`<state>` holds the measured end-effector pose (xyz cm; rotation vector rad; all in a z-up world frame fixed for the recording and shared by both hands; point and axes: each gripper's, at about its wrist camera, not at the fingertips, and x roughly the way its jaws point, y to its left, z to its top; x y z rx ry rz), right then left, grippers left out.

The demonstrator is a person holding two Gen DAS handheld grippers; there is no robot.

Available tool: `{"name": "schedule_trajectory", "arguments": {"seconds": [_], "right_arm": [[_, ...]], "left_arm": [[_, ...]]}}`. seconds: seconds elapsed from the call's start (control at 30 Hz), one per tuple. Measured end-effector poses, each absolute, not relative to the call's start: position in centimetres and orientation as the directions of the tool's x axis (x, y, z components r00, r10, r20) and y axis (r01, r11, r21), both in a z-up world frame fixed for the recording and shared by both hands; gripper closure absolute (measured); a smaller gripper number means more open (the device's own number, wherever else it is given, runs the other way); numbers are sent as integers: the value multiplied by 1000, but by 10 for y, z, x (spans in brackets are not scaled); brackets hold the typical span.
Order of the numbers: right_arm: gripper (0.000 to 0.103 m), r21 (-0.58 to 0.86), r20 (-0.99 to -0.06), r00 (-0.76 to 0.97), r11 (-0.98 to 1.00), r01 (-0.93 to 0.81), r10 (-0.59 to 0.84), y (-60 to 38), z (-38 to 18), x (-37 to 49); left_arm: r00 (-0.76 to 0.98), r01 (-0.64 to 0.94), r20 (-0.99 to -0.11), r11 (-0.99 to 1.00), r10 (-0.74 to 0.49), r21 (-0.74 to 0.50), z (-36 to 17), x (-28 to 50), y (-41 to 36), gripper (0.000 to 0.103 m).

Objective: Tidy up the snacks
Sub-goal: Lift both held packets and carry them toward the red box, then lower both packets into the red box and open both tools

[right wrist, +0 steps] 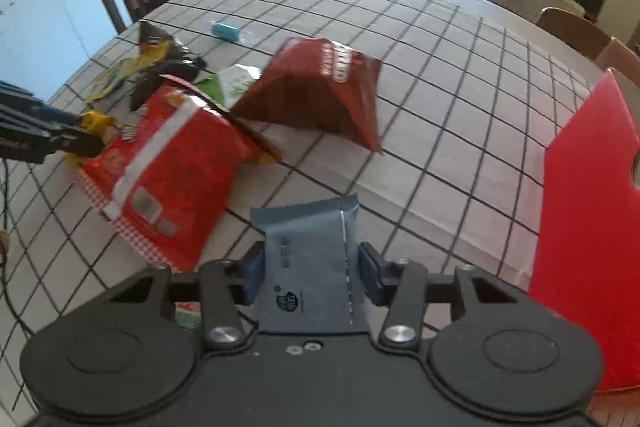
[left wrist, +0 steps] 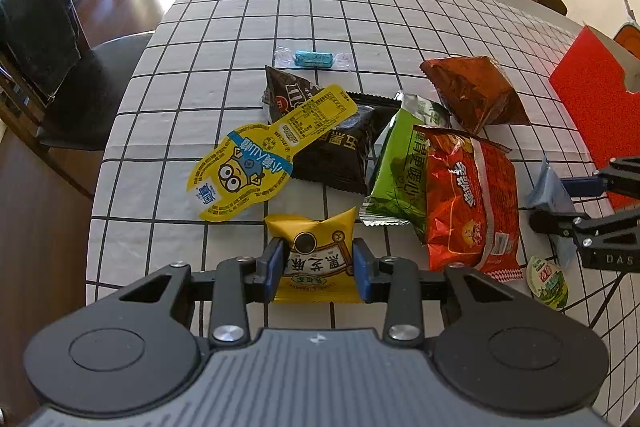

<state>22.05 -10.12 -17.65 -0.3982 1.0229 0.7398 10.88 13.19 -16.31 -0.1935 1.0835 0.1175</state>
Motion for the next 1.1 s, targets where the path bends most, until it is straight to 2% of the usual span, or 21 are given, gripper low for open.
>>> {"name": "schedule_trajectory", "arguments": {"seconds": [0.27, 0.47, 0.8, 1.1], "right_arm": [[55, 21, -846, 372, 719, -695, 383, -114, -156, 204], [55, 32, -811, 416, 742, -669, 411, -134, -123, 195], [55, 45, -747, 520, 812, -582, 414, -181, -65, 200], [55, 23, -712, 596, 860, -510, 372, -238, -37, 225]], "left_arm": [[460, -239, -888, 964, 7, -116, -158, 101, 137, 69], [491, -236, -871, 963, 0, -133, -132, 94, 131, 69], [574, -142, -817, 977, -52, -162, -72, 110, 86, 68], [630, -15, -768, 987, -113, -157, -30, 151, 17, 68]]}}
